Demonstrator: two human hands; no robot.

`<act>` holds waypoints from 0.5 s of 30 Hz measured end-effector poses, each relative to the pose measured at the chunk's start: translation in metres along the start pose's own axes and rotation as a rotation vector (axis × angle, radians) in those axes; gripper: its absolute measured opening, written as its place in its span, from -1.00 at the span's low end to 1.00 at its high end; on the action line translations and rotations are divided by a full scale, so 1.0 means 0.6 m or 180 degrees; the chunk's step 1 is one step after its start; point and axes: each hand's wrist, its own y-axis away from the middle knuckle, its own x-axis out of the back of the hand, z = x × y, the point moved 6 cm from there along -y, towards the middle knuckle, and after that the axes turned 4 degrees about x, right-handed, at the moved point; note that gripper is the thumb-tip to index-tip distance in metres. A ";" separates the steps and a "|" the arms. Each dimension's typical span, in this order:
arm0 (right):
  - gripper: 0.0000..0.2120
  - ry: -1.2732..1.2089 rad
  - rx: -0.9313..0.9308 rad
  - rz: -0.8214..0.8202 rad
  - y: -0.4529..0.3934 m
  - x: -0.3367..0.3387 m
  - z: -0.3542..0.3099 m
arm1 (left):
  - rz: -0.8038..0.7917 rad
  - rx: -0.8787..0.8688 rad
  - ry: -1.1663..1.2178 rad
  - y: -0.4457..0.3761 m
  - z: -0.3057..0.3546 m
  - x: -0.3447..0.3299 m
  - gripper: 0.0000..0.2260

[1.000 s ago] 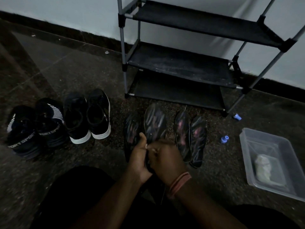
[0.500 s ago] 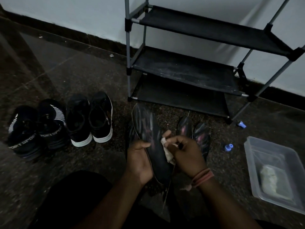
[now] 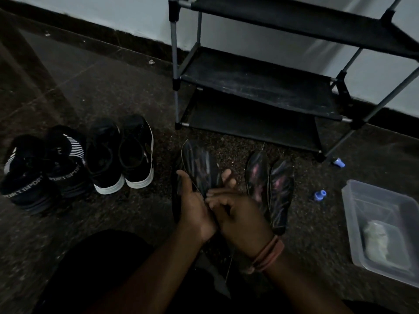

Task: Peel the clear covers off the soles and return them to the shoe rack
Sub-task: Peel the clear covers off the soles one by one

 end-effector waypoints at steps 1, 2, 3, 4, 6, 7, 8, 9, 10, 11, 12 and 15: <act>-0.77 0.0079 -0.0017 -0.0124 0.002 -0.008 -0.001 | 0.0082 -0.0042 0.0032 -0.001 0.001 0.003 -0.13; -0.75 0.0106 -0.0084 -0.0199 0.003 -0.013 0.004 | 0.0182 -0.0070 0.0051 -0.003 0.001 0.008 -0.15; -0.74 0.0063 -0.0189 -0.0215 0.002 -0.014 0.009 | 0.0243 -0.0065 0.0068 -0.004 -0.002 0.013 -0.16; -0.75 0.0018 -0.0282 -0.0196 0.000 -0.015 0.013 | 0.0289 -0.0024 0.0086 -0.004 -0.006 0.016 -0.17; -0.82 0.0078 -0.0278 -0.0099 -0.008 -0.012 0.015 | 0.0331 0.0064 0.0054 -0.006 -0.016 0.019 -0.17; -0.86 0.0181 -0.0196 -0.0022 -0.013 -0.009 0.015 | 0.0256 0.0124 -0.0036 -0.007 -0.021 0.017 -0.14; -0.89 0.0330 -0.0082 0.0092 -0.020 -0.004 0.015 | 0.0175 0.0190 -0.0140 -0.006 -0.023 0.013 -0.10; -0.91 0.0500 -0.0009 0.0235 -0.026 0.004 0.017 | 0.0128 0.0222 -0.0210 -0.004 -0.026 0.005 -0.08; -0.91 0.0649 0.0002 0.0376 -0.030 0.012 0.021 | 0.0118 0.0236 -0.0285 -0.002 -0.032 -0.001 -0.09; -0.91 0.0786 -0.0015 0.0505 -0.033 0.019 0.025 | 0.0125 0.0248 -0.0388 -0.001 -0.036 -0.004 -0.10; -0.90 0.0934 -0.0029 0.0569 -0.033 0.022 0.027 | 0.0142 0.0270 -0.0460 0.003 -0.037 -0.007 -0.11; -0.88 0.0712 -0.0140 0.0225 -0.018 -0.004 0.012 | 0.0148 0.0402 -0.0187 0.003 -0.035 -0.002 -0.04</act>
